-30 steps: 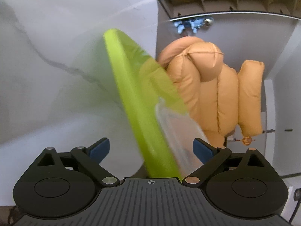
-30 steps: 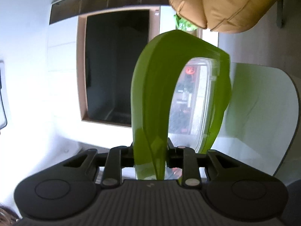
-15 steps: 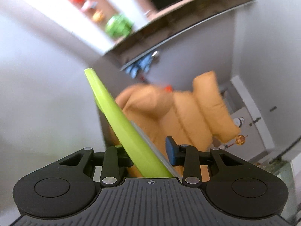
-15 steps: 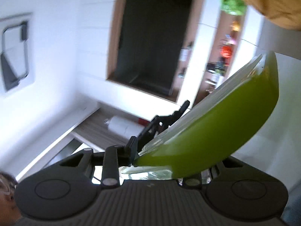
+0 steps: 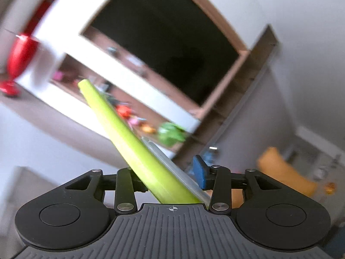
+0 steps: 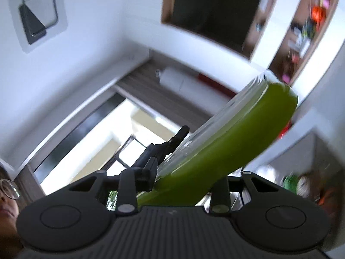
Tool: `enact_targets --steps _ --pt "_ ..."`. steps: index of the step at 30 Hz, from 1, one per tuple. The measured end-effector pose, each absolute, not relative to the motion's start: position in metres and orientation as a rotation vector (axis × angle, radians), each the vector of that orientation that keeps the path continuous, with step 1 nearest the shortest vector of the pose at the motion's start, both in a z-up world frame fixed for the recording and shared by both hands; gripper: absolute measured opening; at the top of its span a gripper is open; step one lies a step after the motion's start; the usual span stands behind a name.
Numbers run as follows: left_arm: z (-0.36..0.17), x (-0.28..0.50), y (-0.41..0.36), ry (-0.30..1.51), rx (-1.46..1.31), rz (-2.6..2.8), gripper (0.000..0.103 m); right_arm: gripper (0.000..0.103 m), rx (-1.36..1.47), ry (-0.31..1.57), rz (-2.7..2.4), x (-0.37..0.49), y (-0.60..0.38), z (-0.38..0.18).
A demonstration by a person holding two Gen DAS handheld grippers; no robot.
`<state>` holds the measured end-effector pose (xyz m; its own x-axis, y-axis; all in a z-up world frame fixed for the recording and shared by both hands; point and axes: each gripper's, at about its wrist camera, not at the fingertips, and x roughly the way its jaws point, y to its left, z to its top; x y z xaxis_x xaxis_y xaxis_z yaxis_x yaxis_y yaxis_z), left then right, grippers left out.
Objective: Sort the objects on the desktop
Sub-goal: 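Grasp the lime-green lid edge with the right tool while the left tool grips it too, then carry the lime-green lid over the box with both tools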
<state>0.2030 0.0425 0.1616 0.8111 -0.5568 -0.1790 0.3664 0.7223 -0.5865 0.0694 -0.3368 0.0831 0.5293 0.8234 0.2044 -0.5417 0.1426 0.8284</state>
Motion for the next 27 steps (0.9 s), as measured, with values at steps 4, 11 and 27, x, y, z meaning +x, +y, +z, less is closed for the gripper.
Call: enact_targets --steps 4,11,27 --pt "0.116 0.201 0.086 0.478 -0.657 -0.407 0.046 0.038 1.01 0.489 1.041 0.101 -0.29 0.052" --pt "0.078 0.194 0.136 0.694 -0.698 -0.486 0.064 0.038 0.968 0.66 0.991 0.101 -0.255 0.027" --pt "0.049 0.229 0.202 1.023 -0.844 -0.856 0.098 0.026 1.087 0.694 0.678 0.115 -0.323 -0.015"
